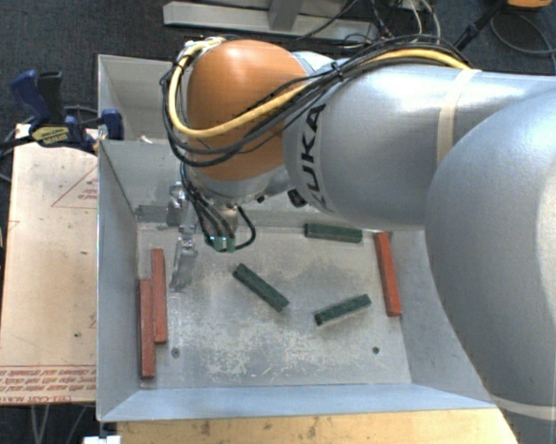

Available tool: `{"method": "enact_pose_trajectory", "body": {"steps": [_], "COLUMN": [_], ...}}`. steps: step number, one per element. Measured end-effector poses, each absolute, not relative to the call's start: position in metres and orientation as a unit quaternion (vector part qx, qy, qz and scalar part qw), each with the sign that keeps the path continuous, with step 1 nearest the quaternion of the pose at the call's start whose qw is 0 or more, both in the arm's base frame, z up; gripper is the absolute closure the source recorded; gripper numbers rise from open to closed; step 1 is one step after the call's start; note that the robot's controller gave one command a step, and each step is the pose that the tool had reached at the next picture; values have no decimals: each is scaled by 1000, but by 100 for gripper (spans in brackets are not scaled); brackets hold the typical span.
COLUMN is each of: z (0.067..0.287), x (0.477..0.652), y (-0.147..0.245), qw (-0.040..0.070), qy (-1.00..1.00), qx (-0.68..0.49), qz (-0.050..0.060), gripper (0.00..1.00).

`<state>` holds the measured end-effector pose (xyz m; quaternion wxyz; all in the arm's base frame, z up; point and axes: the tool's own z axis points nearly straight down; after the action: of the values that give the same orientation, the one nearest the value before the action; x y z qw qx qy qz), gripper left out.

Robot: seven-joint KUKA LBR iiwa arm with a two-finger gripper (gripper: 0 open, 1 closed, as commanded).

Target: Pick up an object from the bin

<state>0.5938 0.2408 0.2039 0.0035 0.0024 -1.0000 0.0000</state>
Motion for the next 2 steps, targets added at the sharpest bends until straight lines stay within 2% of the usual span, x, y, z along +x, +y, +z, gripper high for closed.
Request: {"method": "enact_pose_trajectory", "body": {"steps": [1, 2], "z": [209, 157], "x": [596, 593], "y": [239, 244], "qw": [-1, -4], "qy": [-1000, -993], "qx": [0, 117], "qz": [-1, -1], "gripper": [0, 0]}}
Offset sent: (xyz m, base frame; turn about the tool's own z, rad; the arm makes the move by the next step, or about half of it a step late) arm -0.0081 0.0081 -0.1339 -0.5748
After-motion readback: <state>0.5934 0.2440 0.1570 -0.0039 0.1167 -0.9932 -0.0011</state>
